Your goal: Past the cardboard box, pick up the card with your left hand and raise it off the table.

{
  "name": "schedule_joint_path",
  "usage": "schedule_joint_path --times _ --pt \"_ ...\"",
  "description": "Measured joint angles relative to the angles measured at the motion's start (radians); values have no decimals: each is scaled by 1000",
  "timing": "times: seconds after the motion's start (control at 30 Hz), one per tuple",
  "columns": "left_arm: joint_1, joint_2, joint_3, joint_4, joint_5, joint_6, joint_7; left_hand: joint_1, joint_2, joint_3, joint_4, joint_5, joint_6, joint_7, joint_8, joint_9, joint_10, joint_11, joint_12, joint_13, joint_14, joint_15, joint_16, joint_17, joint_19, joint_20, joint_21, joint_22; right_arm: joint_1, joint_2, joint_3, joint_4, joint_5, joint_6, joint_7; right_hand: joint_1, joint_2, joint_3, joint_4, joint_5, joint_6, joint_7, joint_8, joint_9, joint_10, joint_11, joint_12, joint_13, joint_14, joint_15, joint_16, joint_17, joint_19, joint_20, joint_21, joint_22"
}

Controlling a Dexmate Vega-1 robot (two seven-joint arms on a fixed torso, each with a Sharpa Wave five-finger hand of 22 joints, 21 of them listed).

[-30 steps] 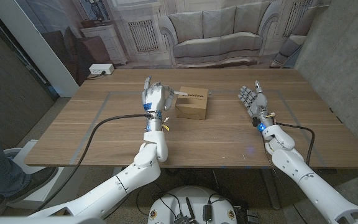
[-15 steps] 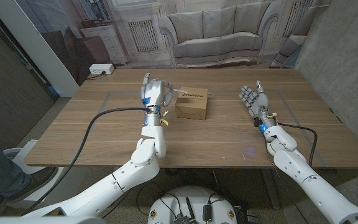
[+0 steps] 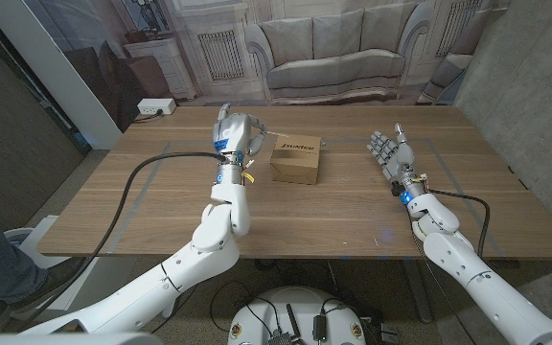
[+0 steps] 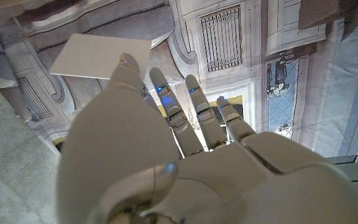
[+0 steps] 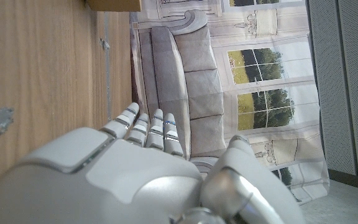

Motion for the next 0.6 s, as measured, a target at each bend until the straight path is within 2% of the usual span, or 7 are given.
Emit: schedule_joint_path --times 0.6 --pt "5 32 -69 -96 -49 -6 -117 0 0 0 0 0 0 0 0 0 0 0 0 0 3 3 0 0 2 -2 0 0 -5 -3 -1 -10 1 1 3 0 0 0 0 0 0 0 0 0 0 0 0 0 0 0 0 0 0 0 0 0"
